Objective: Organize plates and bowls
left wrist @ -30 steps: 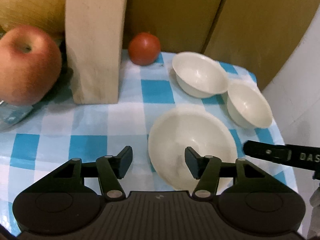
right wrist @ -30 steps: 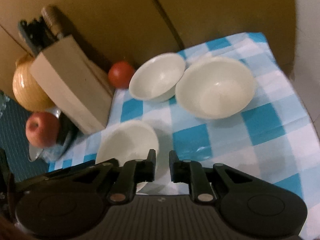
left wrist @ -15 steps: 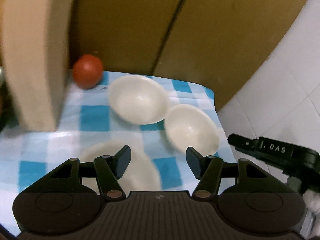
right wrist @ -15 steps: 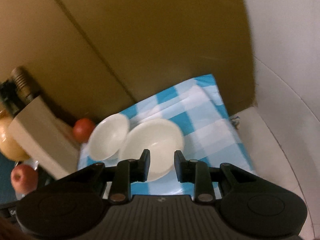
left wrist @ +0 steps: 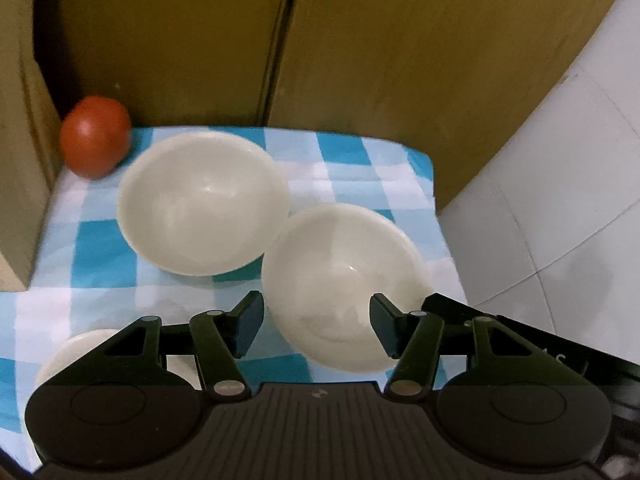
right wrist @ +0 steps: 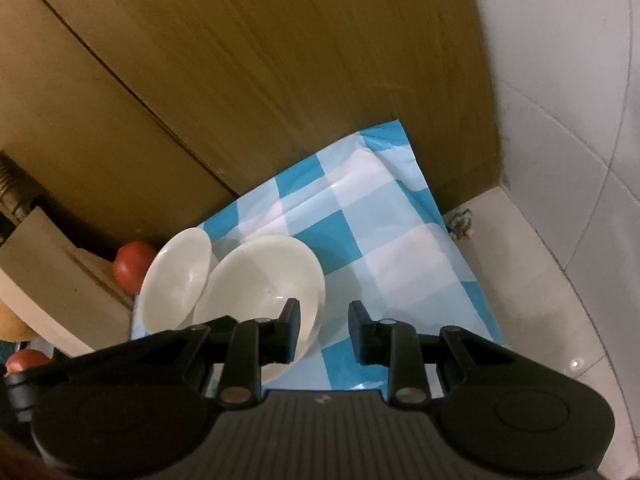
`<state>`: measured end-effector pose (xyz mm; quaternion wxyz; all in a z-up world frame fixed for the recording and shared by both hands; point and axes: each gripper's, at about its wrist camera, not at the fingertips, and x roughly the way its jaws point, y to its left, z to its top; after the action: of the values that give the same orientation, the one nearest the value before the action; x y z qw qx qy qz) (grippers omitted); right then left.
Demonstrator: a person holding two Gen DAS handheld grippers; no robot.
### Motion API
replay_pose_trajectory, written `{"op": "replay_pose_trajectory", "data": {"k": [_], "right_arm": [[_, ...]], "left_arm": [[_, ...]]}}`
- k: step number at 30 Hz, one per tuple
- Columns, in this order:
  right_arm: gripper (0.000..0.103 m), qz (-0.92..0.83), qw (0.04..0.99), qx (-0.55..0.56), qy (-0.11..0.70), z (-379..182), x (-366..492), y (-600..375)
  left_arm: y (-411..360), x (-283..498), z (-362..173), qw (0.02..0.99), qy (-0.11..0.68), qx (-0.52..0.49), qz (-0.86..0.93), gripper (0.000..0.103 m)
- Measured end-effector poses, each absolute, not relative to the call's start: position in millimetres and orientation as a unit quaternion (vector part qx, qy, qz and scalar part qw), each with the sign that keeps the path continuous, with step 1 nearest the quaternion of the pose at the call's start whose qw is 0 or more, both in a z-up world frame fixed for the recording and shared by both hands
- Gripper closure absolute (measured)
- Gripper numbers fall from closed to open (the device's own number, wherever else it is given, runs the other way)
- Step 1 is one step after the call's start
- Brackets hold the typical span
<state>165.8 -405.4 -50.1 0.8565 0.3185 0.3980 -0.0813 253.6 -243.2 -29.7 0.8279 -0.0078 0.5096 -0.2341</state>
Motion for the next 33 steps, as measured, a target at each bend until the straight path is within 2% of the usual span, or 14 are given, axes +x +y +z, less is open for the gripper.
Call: {"op": "replay_pose_trajectory", "data": {"k": [3, 4, 5, 7, 8, 13, 20, 33], "right_arm": [[0.083, -0.081, 0.854, 0.326, 0.398, -58.5, 170.4, -408.6], [0.084, -0.080, 0.854, 0.323, 0.399, -60.1, 172.1, -409.0], [0.087, -0.080, 0.855, 0.321, 0.401, -61.4, 173.8, -408.9], [0.096, -0.068, 0.853, 0.325, 0.402, -63.8, 176.3, -408.3], [0.098, -0.063, 0.852, 0.326, 0.406, -64.7, 177.2, -407.0], [0.098, -0.064, 0.855, 0.313, 0.410, -61.2, 171.9, -401.9], [0.098, -0.063, 0.864, 0.313, 0.389, -35.7, 149.9, -401.0], [0.098, -0.008, 0.885, 0.305, 0.353, 6.6, 131.9, -354.7]], "left_arm": [[-245.0, 257.6, -36.4, 0.829, 0.513, -0.012, -0.222, 0.046], [-244.8, 258.4, -37.9, 0.831, 0.512, -0.013, -0.218, 0.052], [-244.8, 259.2, -39.4, 0.831, 0.513, -0.013, -0.214, 0.059], [-244.7, 261.1, -40.8, 0.829, 0.517, -0.010, -0.211, 0.065], [-244.2, 260.8, -40.8, 0.827, 0.520, -0.010, -0.213, 0.066], [-244.4, 252.6, -32.4, 0.829, 0.513, 0.001, -0.221, 0.070], [-242.2, 234.5, -9.6, 0.837, 0.493, 0.007, -0.238, 0.070], [-171.9, 205.0, 40.9, 0.864, 0.452, -0.018, -0.222, 0.069]]}}
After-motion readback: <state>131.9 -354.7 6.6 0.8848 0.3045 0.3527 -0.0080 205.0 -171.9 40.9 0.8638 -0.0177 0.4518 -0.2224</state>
